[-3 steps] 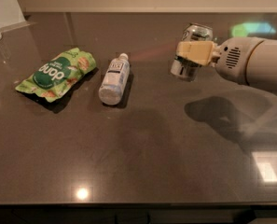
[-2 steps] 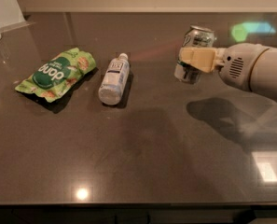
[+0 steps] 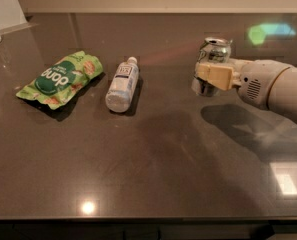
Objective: Place 7up can upright
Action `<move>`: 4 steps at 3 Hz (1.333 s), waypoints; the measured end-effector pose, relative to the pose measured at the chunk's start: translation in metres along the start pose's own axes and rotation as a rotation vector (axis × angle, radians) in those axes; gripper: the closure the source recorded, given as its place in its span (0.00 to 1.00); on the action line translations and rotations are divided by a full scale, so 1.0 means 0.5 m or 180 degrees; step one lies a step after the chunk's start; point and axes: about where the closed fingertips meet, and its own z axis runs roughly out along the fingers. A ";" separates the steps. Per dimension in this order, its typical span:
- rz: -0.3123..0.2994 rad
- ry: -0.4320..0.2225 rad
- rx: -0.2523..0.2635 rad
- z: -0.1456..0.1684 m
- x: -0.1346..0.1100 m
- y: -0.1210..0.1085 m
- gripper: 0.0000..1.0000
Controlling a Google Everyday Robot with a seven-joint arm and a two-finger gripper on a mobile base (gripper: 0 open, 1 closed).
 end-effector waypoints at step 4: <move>-0.0520 0.0221 -0.0123 -0.005 -0.070 0.042 1.00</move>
Offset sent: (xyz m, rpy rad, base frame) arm -0.0014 -0.0221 -0.0348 -0.1231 -0.1186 -0.0198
